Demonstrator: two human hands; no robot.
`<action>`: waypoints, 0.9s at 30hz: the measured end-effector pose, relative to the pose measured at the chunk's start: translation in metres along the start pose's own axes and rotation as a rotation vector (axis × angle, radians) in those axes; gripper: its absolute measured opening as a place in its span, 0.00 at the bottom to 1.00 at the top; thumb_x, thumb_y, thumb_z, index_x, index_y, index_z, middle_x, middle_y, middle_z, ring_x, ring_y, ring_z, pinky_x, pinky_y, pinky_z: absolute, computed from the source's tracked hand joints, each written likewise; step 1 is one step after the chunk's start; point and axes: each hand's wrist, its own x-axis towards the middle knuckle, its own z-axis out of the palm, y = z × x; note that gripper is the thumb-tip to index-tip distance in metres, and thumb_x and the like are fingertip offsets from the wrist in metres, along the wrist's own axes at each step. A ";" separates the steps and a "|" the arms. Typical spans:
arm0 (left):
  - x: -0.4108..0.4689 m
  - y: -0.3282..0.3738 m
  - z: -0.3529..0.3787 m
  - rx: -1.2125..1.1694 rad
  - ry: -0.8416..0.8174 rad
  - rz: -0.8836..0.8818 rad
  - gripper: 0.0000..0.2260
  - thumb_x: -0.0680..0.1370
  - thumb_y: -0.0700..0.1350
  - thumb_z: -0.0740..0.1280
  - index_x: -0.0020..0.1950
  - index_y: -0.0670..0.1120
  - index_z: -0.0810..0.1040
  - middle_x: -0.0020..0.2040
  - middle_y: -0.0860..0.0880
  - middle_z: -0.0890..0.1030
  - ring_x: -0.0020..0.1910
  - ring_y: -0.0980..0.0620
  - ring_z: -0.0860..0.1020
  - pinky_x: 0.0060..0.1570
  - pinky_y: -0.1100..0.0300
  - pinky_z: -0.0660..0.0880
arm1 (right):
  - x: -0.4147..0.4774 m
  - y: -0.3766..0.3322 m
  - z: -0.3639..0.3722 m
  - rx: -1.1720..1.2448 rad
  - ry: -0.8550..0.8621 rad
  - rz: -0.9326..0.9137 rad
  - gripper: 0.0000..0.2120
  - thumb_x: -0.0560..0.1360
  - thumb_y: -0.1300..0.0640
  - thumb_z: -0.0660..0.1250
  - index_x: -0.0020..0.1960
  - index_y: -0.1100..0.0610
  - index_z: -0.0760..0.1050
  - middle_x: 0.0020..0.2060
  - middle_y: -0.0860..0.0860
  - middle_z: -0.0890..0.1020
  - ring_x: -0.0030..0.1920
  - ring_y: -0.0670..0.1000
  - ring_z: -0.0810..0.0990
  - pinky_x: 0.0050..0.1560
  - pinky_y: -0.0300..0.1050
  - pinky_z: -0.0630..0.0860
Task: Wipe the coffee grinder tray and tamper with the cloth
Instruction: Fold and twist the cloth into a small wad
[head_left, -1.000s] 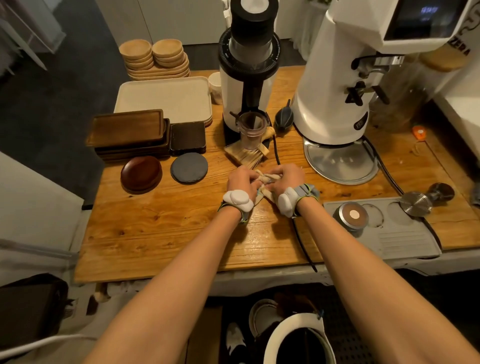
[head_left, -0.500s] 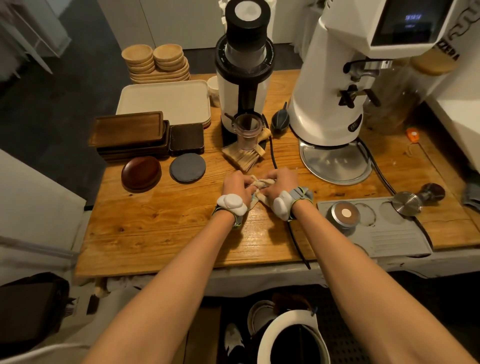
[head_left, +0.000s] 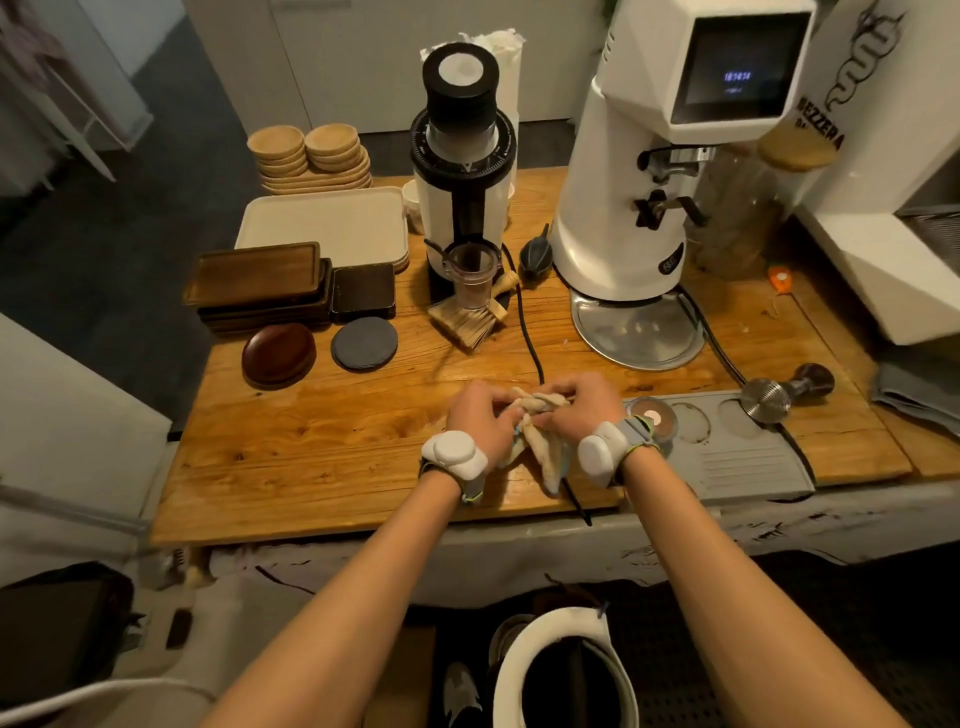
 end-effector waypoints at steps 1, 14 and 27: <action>-0.002 0.007 0.003 -0.005 -0.005 0.014 0.06 0.74 0.46 0.72 0.49 0.52 0.87 0.32 0.68 0.73 0.33 0.71 0.71 0.32 0.75 0.65 | -0.005 0.004 -0.007 0.008 0.003 0.009 0.12 0.66 0.55 0.79 0.48 0.50 0.85 0.43 0.47 0.86 0.47 0.48 0.83 0.50 0.48 0.80; -0.016 0.026 0.049 0.051 -0.275 0.059 0.06 0.75 0.44 0.72 0.49 0.47 0.87 0.39 0.54 0.79 0.34 0.60 0.73 0.36 0.66 0.68 | -0.032 0.040 -0.013 -0.222 0.069 0.161 0.14 0.65 0.57 0.78 0.50 0.54 0.85 0.47 0.51 0.85 0.50 0.52 0.82 0.52 0.45 0.80; 0.009 0.023 0.051 0.084 -0.187 -0.082 0.07 0.76 0.41 0.71 0.51 0.44 0.86 0.48 0.46 0.85 0.49 0.48 0.82 0.51 0.57 0.79 | 0.006 0.026 -0.001 -0.222 0.062 0.149 0.12 0.68 0.59 0.77 0.52 0.53 0.84 0.52 0.53 0.85 0.54 0.53 0.82 0.53 0.42 0.76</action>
